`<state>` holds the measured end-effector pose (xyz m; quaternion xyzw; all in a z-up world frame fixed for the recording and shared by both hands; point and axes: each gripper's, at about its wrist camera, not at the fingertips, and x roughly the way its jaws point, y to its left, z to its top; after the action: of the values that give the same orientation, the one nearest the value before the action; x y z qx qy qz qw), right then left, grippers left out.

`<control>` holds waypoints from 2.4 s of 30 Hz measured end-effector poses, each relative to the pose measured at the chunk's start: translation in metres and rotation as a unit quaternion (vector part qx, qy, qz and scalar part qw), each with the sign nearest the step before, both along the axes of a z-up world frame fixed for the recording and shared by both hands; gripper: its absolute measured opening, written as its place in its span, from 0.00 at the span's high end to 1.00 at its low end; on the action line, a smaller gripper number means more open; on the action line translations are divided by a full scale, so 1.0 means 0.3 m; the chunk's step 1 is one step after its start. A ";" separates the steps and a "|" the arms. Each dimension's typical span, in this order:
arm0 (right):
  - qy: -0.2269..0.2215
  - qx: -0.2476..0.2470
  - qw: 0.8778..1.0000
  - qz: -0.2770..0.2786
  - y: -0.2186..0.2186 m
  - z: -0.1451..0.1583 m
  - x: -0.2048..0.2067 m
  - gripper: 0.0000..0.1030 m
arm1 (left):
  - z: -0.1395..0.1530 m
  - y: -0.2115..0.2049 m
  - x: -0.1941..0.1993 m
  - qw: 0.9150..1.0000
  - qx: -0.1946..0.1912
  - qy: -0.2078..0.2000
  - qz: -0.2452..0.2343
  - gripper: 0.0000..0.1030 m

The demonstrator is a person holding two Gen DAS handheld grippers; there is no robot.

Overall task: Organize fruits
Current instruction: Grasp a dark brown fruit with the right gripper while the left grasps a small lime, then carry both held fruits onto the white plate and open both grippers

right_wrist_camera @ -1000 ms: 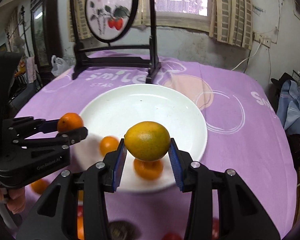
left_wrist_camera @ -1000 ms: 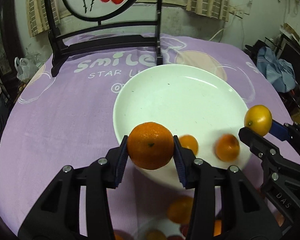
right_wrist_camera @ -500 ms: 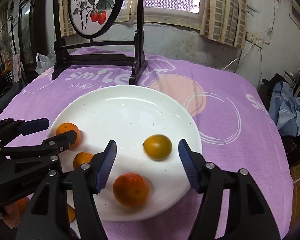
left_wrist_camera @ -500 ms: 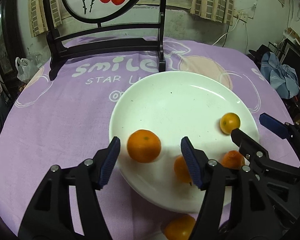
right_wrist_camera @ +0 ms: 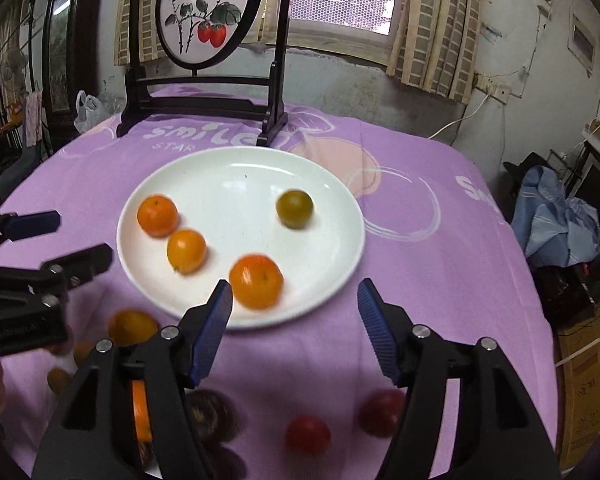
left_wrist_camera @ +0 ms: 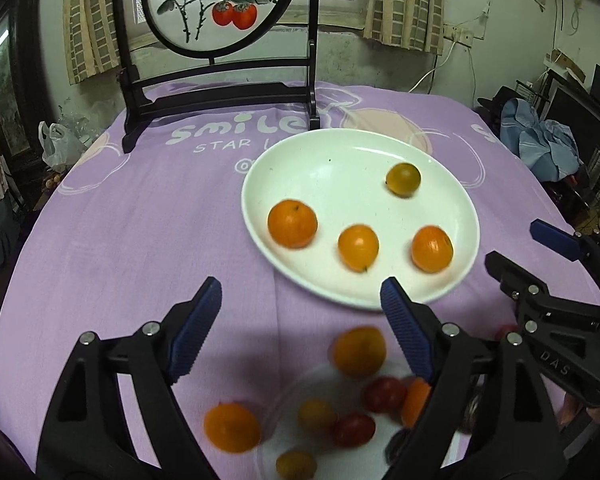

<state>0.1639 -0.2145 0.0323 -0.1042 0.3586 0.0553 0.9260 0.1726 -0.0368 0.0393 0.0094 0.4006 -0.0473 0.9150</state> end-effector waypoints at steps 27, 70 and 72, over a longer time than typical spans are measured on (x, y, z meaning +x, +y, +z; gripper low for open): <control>0.066 -0.024 0.997 0.018 0.022 -0.168 -0.363 0.37 | -0.132 0.157 -0.206 1.000 -0.007 0.016 0.004 0.13; 0.079 0.071 0.994 0.040 0.020 -0.177 -0.323 0.58 | -0.224 0.057 -0.258 0.994 0.025 0.063 -0.081 0.75; 0.076 0.074 0.994 0.040 0.017 -0.165 -0.328 0.58 | -0.199 0.076 -0.258 0.995 0.005 0.062 -0.073 0.75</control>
<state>0.0656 -0.2094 -0.0173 -0.0454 0.4180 0.1262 0.8985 0.0951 -0.0140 -0.0204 0.0403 0.4551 -0.1122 0.8824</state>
